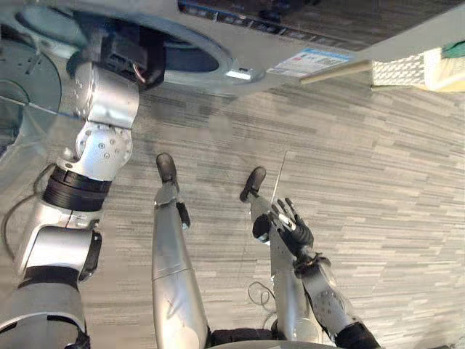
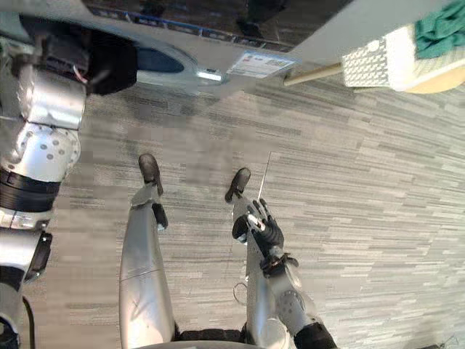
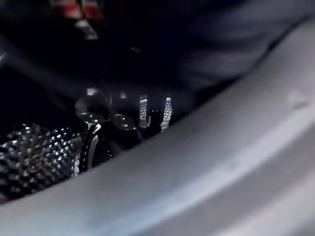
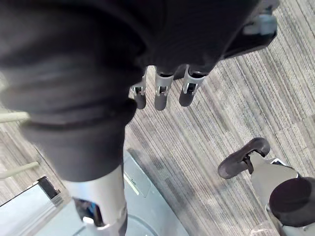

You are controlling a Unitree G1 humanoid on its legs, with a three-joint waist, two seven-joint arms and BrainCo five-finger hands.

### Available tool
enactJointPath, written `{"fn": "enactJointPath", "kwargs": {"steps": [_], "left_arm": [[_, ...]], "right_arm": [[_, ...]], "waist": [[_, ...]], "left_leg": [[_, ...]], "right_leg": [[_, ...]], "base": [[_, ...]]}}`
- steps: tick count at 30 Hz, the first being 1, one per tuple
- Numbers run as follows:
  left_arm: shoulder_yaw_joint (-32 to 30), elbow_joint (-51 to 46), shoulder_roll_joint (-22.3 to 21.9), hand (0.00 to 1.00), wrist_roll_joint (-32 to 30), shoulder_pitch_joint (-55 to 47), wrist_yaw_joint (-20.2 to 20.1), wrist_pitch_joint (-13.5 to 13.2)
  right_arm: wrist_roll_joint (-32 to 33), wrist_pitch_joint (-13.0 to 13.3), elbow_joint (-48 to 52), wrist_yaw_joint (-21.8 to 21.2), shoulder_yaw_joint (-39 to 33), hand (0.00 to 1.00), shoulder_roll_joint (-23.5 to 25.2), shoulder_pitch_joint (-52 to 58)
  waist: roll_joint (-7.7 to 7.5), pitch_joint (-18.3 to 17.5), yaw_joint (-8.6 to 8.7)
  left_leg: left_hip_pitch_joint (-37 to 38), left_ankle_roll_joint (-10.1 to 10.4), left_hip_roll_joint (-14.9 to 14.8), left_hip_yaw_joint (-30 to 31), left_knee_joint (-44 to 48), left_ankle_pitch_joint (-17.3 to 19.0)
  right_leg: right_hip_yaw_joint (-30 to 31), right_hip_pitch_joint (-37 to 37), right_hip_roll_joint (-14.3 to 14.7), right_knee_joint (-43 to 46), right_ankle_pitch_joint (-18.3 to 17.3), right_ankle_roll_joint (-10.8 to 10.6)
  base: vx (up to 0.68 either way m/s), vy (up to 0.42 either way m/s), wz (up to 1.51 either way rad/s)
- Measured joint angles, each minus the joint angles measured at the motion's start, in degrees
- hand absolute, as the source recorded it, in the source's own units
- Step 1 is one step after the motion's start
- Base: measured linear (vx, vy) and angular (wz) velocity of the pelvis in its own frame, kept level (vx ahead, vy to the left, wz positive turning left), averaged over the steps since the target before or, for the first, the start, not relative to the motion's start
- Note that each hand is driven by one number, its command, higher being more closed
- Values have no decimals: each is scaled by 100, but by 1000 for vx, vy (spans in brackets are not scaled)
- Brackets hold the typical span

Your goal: Pick up the laundry basket with both hands and put the clothes into the washing machine.

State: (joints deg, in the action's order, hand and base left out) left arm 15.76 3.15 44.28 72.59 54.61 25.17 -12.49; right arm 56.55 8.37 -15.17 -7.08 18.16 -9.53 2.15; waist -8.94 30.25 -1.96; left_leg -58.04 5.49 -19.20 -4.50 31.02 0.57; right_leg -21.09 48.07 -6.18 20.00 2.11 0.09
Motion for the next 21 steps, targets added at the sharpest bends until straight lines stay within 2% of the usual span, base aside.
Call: {"fn": "enactJointPath", "kwargs": {"steps": [3, 4, 9, 14, 16, 18, 20, 21], "left_arm": [[-15, -16, 1, 100, 365, 29, 16, -32], [-15, -70, 32, 0, 517, 10, 16, -78], [-43, -725, 192, 0, 750, -431, 20, -363], [-116, -784, 199, 0, 714, -677, 11, -353], [-419, -850, 155, 0, 370, -1047, -11, -285], [-818, -1261, -119, 0, -84, -1877, -141, -186], [-890, -1700, -565, 0, -415, -2534, -334, -136], [-870, -2037, -1009, 0, -800, -3159, -552, -119]], "right_arm": [[-42, -111, -107, -61, 47, 0, -160, 107], [-40, -102, -35, -72, 51, 0, -165, 202], [-53, -104, 265, -176, 87, 0, -147, 515], [-68, -95, 325, -174, 71, 0, -153, 517], [-69, -83, 360, -157, 69, 0, -98, 512], [-76, -47, 406, -99, 67, 0, 21, 515], [-84, -7, 458, -43, 68, 0, 75, 514], [-94, 20, 558, -27, 66, 0, 117, 514]], "waist": [[0, 0, 42], [0, 0, 39], [0, 0, 80], [1, 0, 113], [2, 1, 171], [3, 2, 293], [6, 4, 281], [8, 5, 266]], "left_leg": [[-14, 8, -9, -7, -4, 22], [-18, 8, -10, -6, 0, 22], [-148, -75, -68, 6, 245, 115], [-143, -66, -80, -10, 342, 147], [-112, -70, -97, -14, 377, 235], [-78, -43, -105, -34, 393, 288], [-61, -2, -112, -59, 386, 323], [-61, 13, -122, -64, 375, 340]], "right_leg": [[1, 13, 7, -31, -18, -17], [0, 13, 9, -35, -18, -18], [-17, 36, 37, 1, 41, -40], [-18, 33, 4, 114, -15, -21], [9, 53, 3, 195, -93, -24], [60, 61, 3, 236, -178, -4], [105, 95, 10, 245, -196, -4], [117, 122, 20, 248, -215, -19]], "base": [[-12, -9, -4], [0, 0, 0], [49, 8, -6], [64, 9, -1], [26, -6, -6], [31, -6, -8], [43, -1, -12], [48, -2, -9]]}}
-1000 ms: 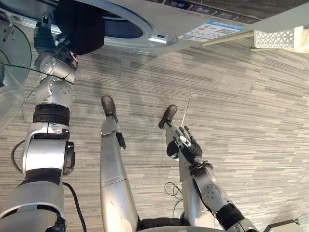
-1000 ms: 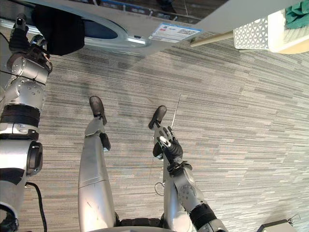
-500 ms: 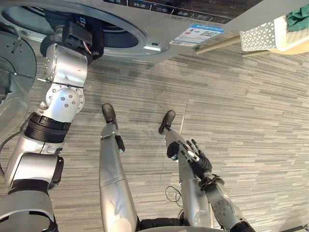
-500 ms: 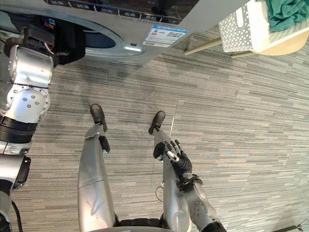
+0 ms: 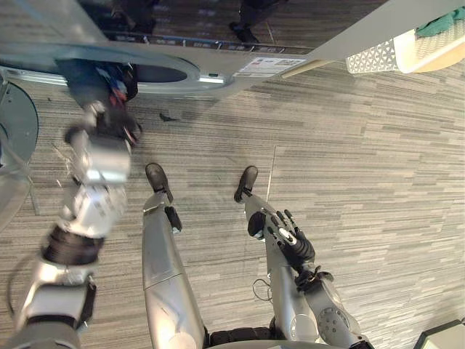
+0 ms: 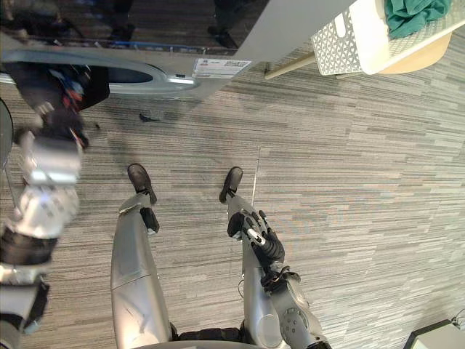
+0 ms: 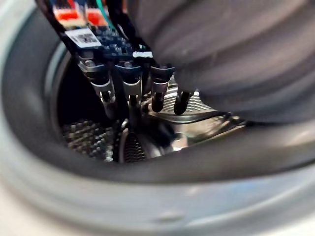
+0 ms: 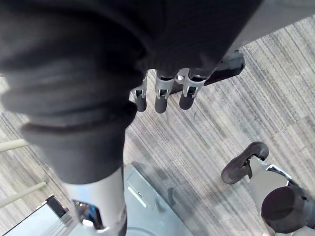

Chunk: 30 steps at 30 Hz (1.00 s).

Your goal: Pick up the laundry basket with both hands and put the clothes into the washing machine.

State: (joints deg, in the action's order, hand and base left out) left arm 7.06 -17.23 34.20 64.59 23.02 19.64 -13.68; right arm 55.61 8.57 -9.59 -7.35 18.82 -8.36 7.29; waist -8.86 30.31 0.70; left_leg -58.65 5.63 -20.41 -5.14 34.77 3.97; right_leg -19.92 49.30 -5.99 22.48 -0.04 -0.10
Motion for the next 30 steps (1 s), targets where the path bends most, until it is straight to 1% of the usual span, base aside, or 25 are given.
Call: {"fn": "enactJointPath", "kwargs": {"steps": [1, 2, 3, 4, 6, 9, 10, 11, 14, 17, 19, 21, 22, 23, 26, 27, 29, 30], "left_arm": [[140, -211, -335, 0, -345, -530, -217, 3], [512, -398, -791, 0, -676, -1179, -469, 87], [715, -425, -989, 0, -812, -1490, -607, 166], [1114, -405, -1359, 0, -1066, -2097, -840, 337], [1767, -138, -1863, 0, -1375, -2874, -1160, 530], [2153, 391, -1995, 0, -1416, -2976, -1403, 620], [2237, 520, -1993, 0, -1403, -2976, -1488, 649], [2339, 723, -1998, 0, -1359, -2968, -1624, 660], [2422, 1127, -1998, 0, -1339, -2954, -1775, 674], [2426, 1493, -2004, 0, -1245, -2798, -1857, 674], [2307, 1886, -2051, 0, -1045, -2589, -1920, 632], [1764, 2728, -2365, 0, -707, -2176, -1955, 617], [1595, 2948, -2467, 0, -635, -2047, -1947, 608], [1238, 3293, -2672, 0, -530, -1780, -1920, 567], [553, 3942, -3042, 0, -286, -876, -1663, 471], [427, 4010, -3097, 0, -229, -678, -1604, 445], [-68, 4160, -3223, 0, -102, 230, -1291, 298], [-200, 4209, -3217, 0, -46, 466, -1221, 247]], "right_arm": [[-1, 14, 94, 27, 1, 0, 35, 1], [-13, 33, 218, 58, 8, 0, 75, 5], [-42, 51, 264, 79, 12, 0, 99, 4], [-123, 130, 327, 90, 22, 0, 154, 5], [-180, 246, 294, 85, 49, 0, 223, 1], [-186, 287, -84, 82, 266, 0, 263, -102], [-210, 301, -293, 83, 380, 0, 300, -162], [-219, 347, -731, 88, 531, 0, 420, -298], [-219, 352, -1458, 94, 778, 0, 549, -657], [-219, 446, -1718, 92, 840, 0, 626, -834], [-217, 514, -1749, 90, 900, 0, 615, -840], [-211, 527, -1954, 92, 929, 0, 607, -964], [-205, 529, -1994, 94, 927, 0, 602, -985], [-177, 539, -2036, 93, 928, 0, 591, -1018], [-93, 560, -2026, 118, 924, 0, 566, -1110], [-80, 567, -2000, 129, 924, 0, 554, -1123], [84, 583, -1782, 229, 931, 0, 540, -1164], [94, 592, -1735, 249, 947, 0, 542, -1187]], "waist": [[4, 2, -37], [5, 3, -150], [7, 4, -203], [6, 4, -282], [7, 5, -439], [15, 10, -459], [15, 10, -439], [15, 9, -399], [14, 9, -334], [14, 9, -311], [10, 6, -320], [7, 4, -319], [7, 4, -321], [6, 3, -332], [-3, -2, -342], [-3, -3, -338], [-8, -5, -324], [-13, -9, -319]], "left_leg": [[0, 14, -21, 0, -7, 14], [8, 41, -50, 4, -17, 32], [14, 46, -54, 14, -29, 34], [32, 47, -51, 34, -79, 35], [79, 59, -14, 43, -160, 26], [197, 86, 86, 81, -293, -3], [242, 93, 124, 107, -358, -8], [308, 107, 200, 129, -515, -90], [404, 87, 298, 153, -705, -219], [511, 89, 354, 158, -814, -267], [550, 83, 368, 160, -887, -311], [622, 92, 388, 174, -1044, -379], [645, 99, 393, 166, -1099, -409], [659, 107, 396, 158, -1181, -457], [657, 119, 404, 161, -1367, -586], [656, 125, 407, 159, -1406, -606], [572, 157, 367, 163, -1464, -640], [535, 162, 352, 172, -1463, -644]], "right_leg": [[-5, 3, 17, -1, -7, -11], [-11, 3, 44, 7, -45, -21], [-18, 3, 48, 16, -74, -21], [-48, -1, 48, 44, -122, -14], [-73, -16, 35, 89, -181, -21], [-125, -126, -23, 105, -224, -48], [-163, -182, -36, 75, -229, -53], [-218, -243, -77, 12, -227, -55], [-267, -331, -122, -68, -214, -67], [-290, -413, -128, -83, -214, -67], [-307, -453, -128, -122, -204, -72], [-343, -524, -121, -243, -156, -71], [-344, -532, -117, -279, -132, -64], [-352, -532, -110, -324, -106, -54], [-404, -529, -90, -465, -33, -40], [-421, -527, -87, -491, -18, -38], [-486, -506, -25, -648, 74, -11], [-501, -492, -7, -683, 88, -7]], "base": [[91, -17, -8], [69, -15, -3], [85, -24, 4], [65, -19, 9], [105, -13, 11], [76, 21, 20], [61, 30, 29], [71, 37, 35], [59, 26, 22], [52, 9, 12], [30, 3, 7], [27, 12, 8], [20, 0, 4], [0, 0, 0], [14, 1, 4], [14, -3, 3], [6, -3, -3], [13, -8, -8]]}}
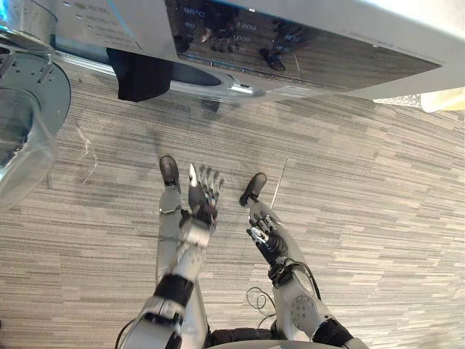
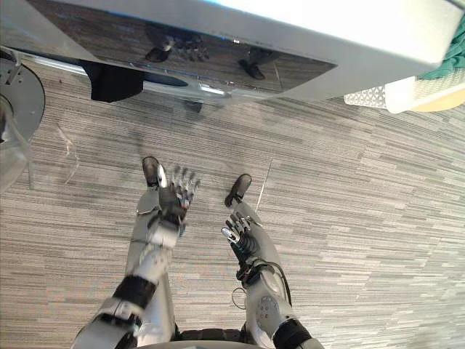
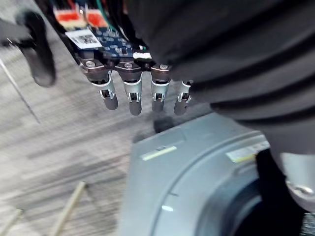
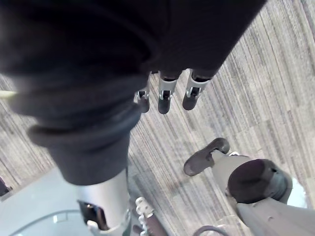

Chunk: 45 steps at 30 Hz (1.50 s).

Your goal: Pick up the laundry basket with both hands and put the clothes into the washing machine.

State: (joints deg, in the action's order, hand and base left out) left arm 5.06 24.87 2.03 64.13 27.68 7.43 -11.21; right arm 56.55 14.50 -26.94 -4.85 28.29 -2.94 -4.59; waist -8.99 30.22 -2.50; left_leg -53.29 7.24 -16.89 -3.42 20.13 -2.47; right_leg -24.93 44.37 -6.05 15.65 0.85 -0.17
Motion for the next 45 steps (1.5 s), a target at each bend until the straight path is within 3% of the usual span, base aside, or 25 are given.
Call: {"fn": "enactJointPath", "kwargs": {"steps": [3, 8, 11, 18, 19, 25, 30, 32, 35, 36, 40, 42, 45], "left_arm": [[-699, 256, 177, 0, 62, 1065, 347, -212], [-1487, 649, 1399, 0, 397, 2282, 801, -353], [-1707, 697, 1929, 0, 551, 2498, 1038, -384], [-1705, 487, 2244, 0, 529, 2533, 1386, -412], [-1705, 423, 2249, 100, 524, 2533, 1480, -414], [-1689, 292, 2368, 100, 493, 2578, 1825, -437], [-979, -1208, 3047, 100, 24, 3654, 1621, -578], [-846, -1501, 3147, 100, 36, 3621, 1528, -658], [-492, -1921, 3150, 100, 268, 3323, 1821, -655], [-424, -2032, 3259, 0, 366, 3177, 1840, -659], [-36, -2246, 3417, 0, 626, 2937, 1835, -778], [439, -2244, 3668, 0, 657, 2936, 1788, -763], [893, -1986, 4119, 0, 654, 2971, 1436, -647]], "right_arm": [[94, 33, 161, 117, 139, 0, -4, -90], [179, 69, 378, 156, 229, 0, -16, -255], [180, 124, 612, 210, 189, 0, -131, -252], [115, 161, 1033, 220, -301, 0, -378, -228], [112, 161, 1044, 220, -341, 0, -422, -217], [-39, 74, 1235, 214, -512, 0, -519, -108], [-81, 30, 1347, 209, -711, 0, -546, -69], [-89, 2, 1431, 207, -793, 0, -550, -32], [-96, -98, 1542, 108, -940, 0, -657, 249], [-106, -149, 1592, 89, -971, 0, -724, 388], [-229, -265, 1719, 58, -1055, 0, -1015, 941], [-272, -379, 1740, -33, -1046, 0, -1172, 1094], [-273, -384, 1803, -119, -1018, 0, -1203, 1012]], "waist": [[-69, -45, 89], [-104, -68, 411], [-104, -68, 485], [-104, -67, 504], [-104, -67, 496], [-104, -67, 477], [-104, -67, 474], [-102, -67, 507], [-99, -64, 459], [-97, -63, 470], [-95, -62, 398], [-96, -63, 324], [-98, -64, 311]], "left_leg": [[-231, -9, -35, 22, 5, -47], [-620, -16, -153, 27, 80, -75], [-638, -14, -206, 14, 78, -77], [-753, 18, -254, -47, 81, -96], [-752, 22, -266, -50, 83, -98], [-752, 31, -313, -104, 92, -102], [-751, 44, -324, -93, 198, -106], [-751, 35, -322, -77, 266, -97], [-751, 23, -297, -63, 307, -61], [-751, 26, -299, -54, 414, 20], [-750, 6, -305, -104, 730, 226], [-747, -3, -316, -108, 832, 240], [-691, -70, -314, -130, 886, 280]], "right_leg": [[-14, 223, 38, -6, 23, 23], [-57, 571, 105, 22, 60, 48], [-50, 625, 120, 53, 59, 49], [-19, 817, 127, 161, 43, 40], [-19, 817, 133, 166, 43, 40], [29, 863, 165, 176, 44, 40], [58, 849, 163, 233, 46, 43], [50, 850, 138, 317, 46, 43], [40, 847, 98, 370, 14, 82], [57, 846, 75, 427, -11, 80], [113, 835, -12, 634, -92, 80], [110, 774, -29, 704, -92, 81], [161, 685, -25, 703, -89, 79]], "base": [[22, -11, -10], [53, -16, -10], [72, -16, -8], [42, -7, -5], [55, -2, -2], [46, -4, -5], [44, 2, -2], [41, 10, 1], [48, 13, 4], [50, 16, 0], [75, 32, -5], [95, 46, 10], [73, 36, 6]]}}
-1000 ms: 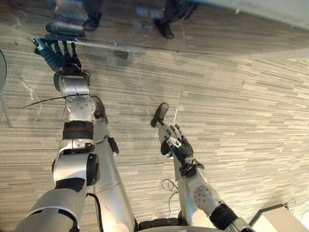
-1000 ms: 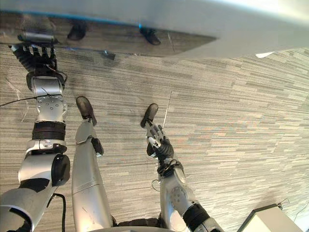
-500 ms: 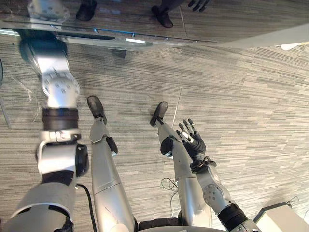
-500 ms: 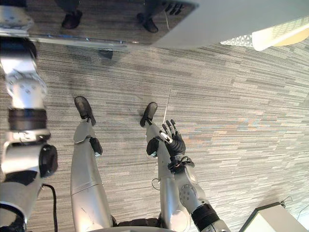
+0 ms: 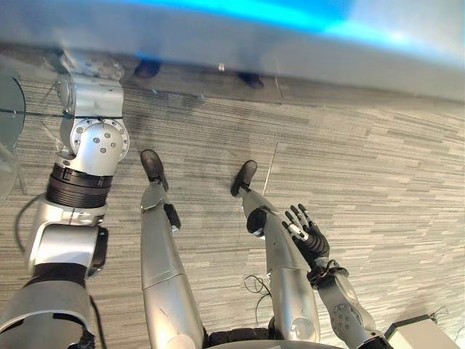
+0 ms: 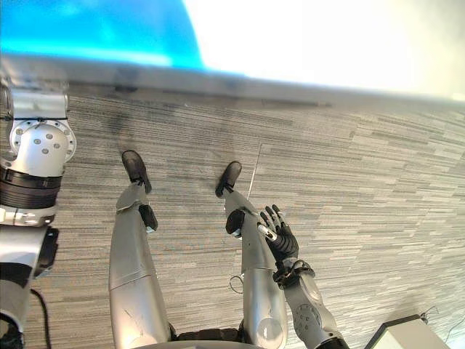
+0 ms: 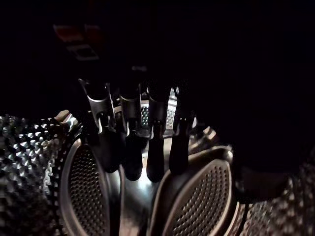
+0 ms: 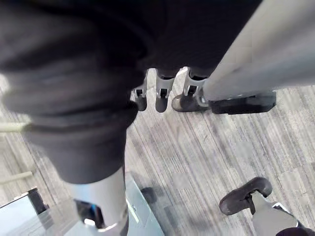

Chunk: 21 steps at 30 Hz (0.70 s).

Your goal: Pick up the laundry basket with both hands and put the clothes into the washing machine.

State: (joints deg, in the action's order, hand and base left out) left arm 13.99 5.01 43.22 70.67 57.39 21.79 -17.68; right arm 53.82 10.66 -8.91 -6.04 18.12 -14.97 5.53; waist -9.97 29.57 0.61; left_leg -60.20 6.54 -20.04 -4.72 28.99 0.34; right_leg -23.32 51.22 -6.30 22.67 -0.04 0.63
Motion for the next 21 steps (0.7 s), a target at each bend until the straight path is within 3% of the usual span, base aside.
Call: {"fn": "enactJointPath", "kwargs": {"steps": [3, 4, 5, 6, 7, 9, 10, 12, 14, 17, 18, 21], "left_arm": [[-12, 1059, 46, 0, -616, 272, -572, 439], [-251, 1884, -123, 0, -1140, 452, -742, 761], [-453, 2168, -233, 0, -1505, 499, -814, 913], [-889, 2654, -500, 0, -2362, 533, -942, 1157], [-1130, 2841, -635, 0, -2834, 489, -962, 1264], [-1940, 3205, -1205, 0, -4584, -48, -923, 1562], [-2076, 3254, -1380, 0, -5023, -277, -907, 1604], [-2582, 3674, -2189, 0, -6207, -1331, -910, 1727], [-2852, 4045, -2768, 0, -6577, -2159, -950, 1746], [-3053, 4512, -3469, 0, -6816, -3420, -1191, 1748], [-3052, 4400, -3578, 0, -6919, -3733, -1299, 1566], [-3229, 4673, -3672, 0, -6912, -4039, -1423, 1531]], "right_arm": [[1, -30, -297, -20, 137, 0, 119, -504], [2, -81, -446, -19, 211, 0, 277, -788], [4, -110, -505, -20, 217, 0, 333, -894], [6, -141, -554, -35, 262, 0, 439, -1071], [8, -167, -559, -36, 259, 0, 493, -1133], [9, -199, -581, -39, 174, 0, 671, -1291], [8, -197, -596, -39, 107, 0, 717, -1290], [-64, -194, -706, -31, -176, 0, 862, -1265], [-257, -179, -758, -26, -392, 0, 920, -1155], [-779, -179, -863, -9, -602, 0, 1026, -784], [-1033, -185, -1027, -9, -639, 0, 1074, -659], [-1397, -222, -1590, -7, -631, 0, 1247, -599]], "waist": [[-7, -4, -4], [-29, -19, 11], [-44, -29, 17], [-49, -33, 43], [-49, -33, 49], [-48, -32, 136], [-48, -32, 156], [-48, -33, 132], [-48, -33, 118], [-39, -41, -78], [-6, -59, -180], [176, -235, -294]], "left_leg": [[218, -51, 13, -63, 2, 31], [334, -53, 11, -91, 2, 32], [366, -53, 8, -107, 2, 33], [409, -56, -1, -137, 2, 34], [422, -56, -4, -143, 2, 34], [509, -53, -4, -174, 6, 38], [557, -29, -5, -174, 21, 56], [879, 51, -123, -170, 220, 344], [1153, 58, -124, -182, 366, 476], [1743, 101, -57, -321, 406, 633], [2018, 104, 25, -359, 354, 634], [2505, 107, 8, -535, 425, 716]], "right_leg": [[70, -161, -14, 0, 3, 0], [145, -218, -8, 1, 3, 0], [166, -221, -6, -5, 3, 0], [194, -230, 4, -49, 2, -1], [216, -234, 14, -78, 2, -2], [308, -253, 38, -74, -18, -30], [320, -294, 46, -71, -33, -49], [440, -525, 136, 103, -150, -98], [509, -720, 92, 343, -345, -152], [639, -1103, -42, 679, -581, -171], [694, -1275, -101, 736, -623, -192], [876, -1667, -96, 730, -617, -223]], "base": [[70, 35, -5], [27, 2, -13], [21, -8, -23], [7, -24, -22], [-5, -28, -25], [-15, -20, -18], [-11, -7, -18], [-9, -1, -24], [-28, 11, -2], [-50, 4, 12], [-32, 3, 14], [-33, 39, -18]]}}
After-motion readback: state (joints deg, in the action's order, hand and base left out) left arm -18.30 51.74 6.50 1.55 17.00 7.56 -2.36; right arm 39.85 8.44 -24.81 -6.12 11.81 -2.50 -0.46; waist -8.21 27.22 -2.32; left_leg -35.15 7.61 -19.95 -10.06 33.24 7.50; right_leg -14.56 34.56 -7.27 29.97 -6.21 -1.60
